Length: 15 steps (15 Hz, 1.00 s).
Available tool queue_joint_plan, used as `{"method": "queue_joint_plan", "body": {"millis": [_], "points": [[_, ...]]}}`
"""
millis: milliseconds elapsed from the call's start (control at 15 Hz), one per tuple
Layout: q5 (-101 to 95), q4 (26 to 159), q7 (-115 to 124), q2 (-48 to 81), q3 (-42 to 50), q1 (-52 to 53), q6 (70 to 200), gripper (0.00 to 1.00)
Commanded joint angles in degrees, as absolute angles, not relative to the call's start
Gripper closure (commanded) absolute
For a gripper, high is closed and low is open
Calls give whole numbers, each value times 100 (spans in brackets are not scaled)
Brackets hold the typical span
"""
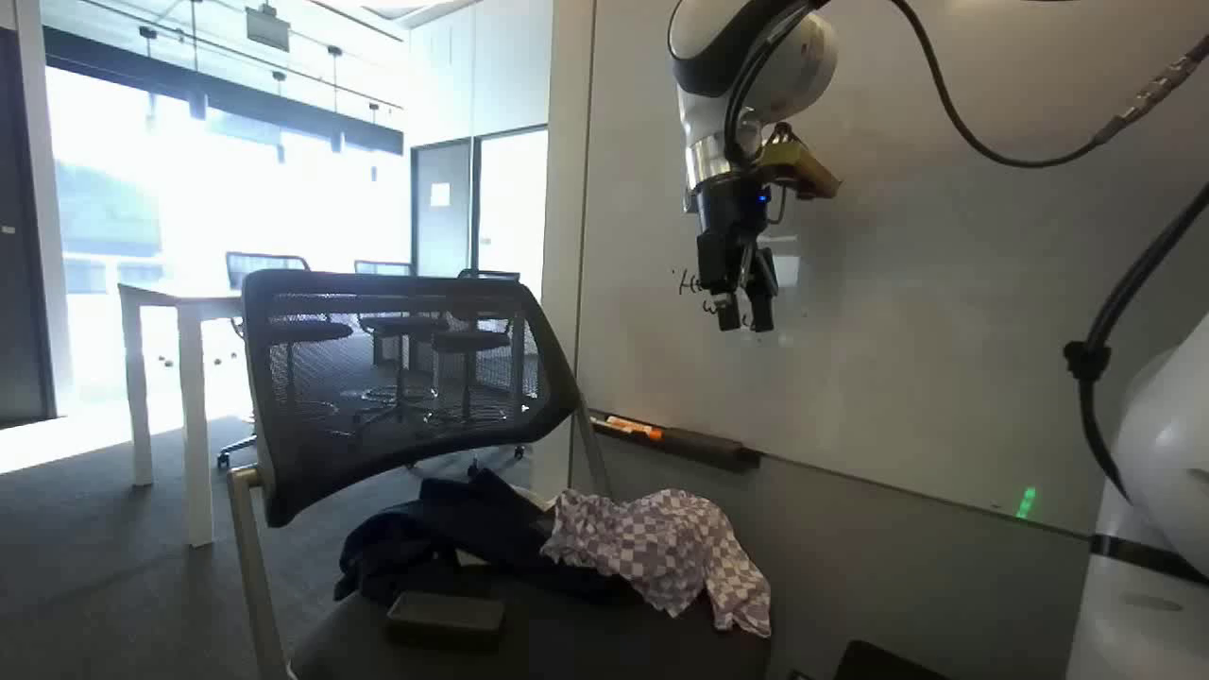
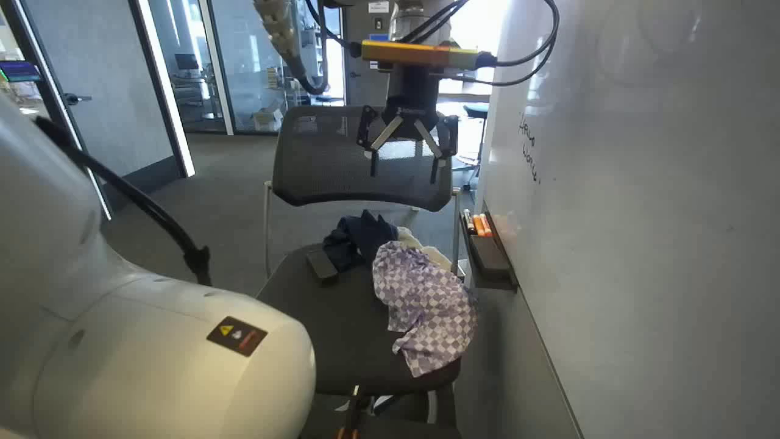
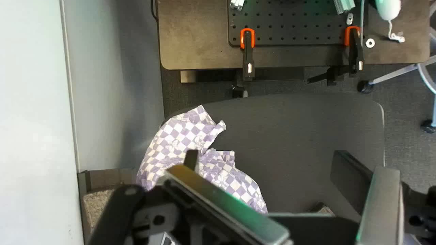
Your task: Use the duster to erase the markings on the board
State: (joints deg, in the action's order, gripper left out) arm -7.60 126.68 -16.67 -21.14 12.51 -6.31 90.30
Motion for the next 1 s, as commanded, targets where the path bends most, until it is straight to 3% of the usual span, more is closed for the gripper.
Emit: {"method": "queue_joint_plan", "body": {"millis": [0, 400, 933], "points": [[-750, 12647, -1676, -2108, 1220, -665, 9027, 0], [-750, 12626, -1676, -2122, 1221, -665, 9027, 0], [-451, 14350, -1706, -2672, 439, 80, 10459, 0]]}}
